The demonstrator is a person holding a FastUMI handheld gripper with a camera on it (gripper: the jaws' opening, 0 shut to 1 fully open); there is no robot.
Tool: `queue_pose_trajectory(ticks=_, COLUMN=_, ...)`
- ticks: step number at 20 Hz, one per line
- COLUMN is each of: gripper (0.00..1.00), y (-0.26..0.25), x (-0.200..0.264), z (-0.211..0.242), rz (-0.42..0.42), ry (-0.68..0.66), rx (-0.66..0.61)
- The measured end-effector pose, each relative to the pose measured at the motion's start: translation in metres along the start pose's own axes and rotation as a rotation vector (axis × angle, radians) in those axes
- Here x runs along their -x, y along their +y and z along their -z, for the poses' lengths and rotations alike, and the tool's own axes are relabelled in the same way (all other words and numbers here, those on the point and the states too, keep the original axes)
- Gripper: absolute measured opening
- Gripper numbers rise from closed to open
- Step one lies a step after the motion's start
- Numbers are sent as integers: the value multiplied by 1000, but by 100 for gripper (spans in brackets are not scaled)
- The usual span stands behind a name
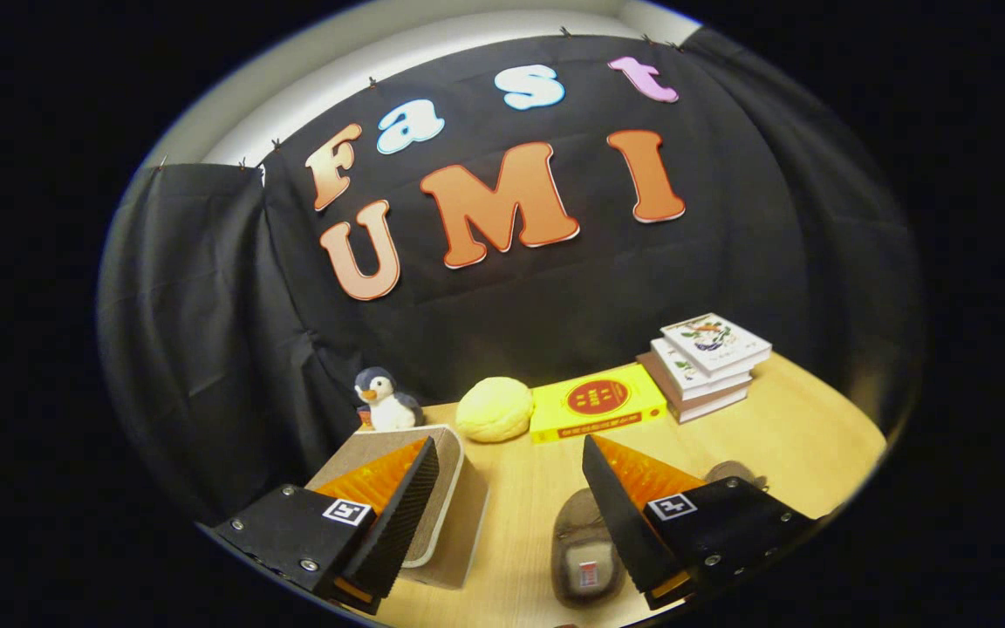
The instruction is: Open the storage box then place both shoes into the box .Put the left shoe in first, then the right shoe, with the right side of both shoes facing outward in a uniform manner.
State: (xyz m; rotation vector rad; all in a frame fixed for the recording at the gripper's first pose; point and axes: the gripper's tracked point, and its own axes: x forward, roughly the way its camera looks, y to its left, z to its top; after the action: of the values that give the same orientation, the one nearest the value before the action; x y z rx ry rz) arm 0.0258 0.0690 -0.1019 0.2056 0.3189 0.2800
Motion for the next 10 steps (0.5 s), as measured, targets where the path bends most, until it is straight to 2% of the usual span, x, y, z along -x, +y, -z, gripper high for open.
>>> queue_pose_trajectory(ticks=5, gripper=98, y=7, x=-31, z=41, rz=-123, ry=157, rx=-197)
queue_pose_trajectory(ticks=10, gripper=98, y=24, x=-52, z=77, rz=-283, ry=318, rx=-409)
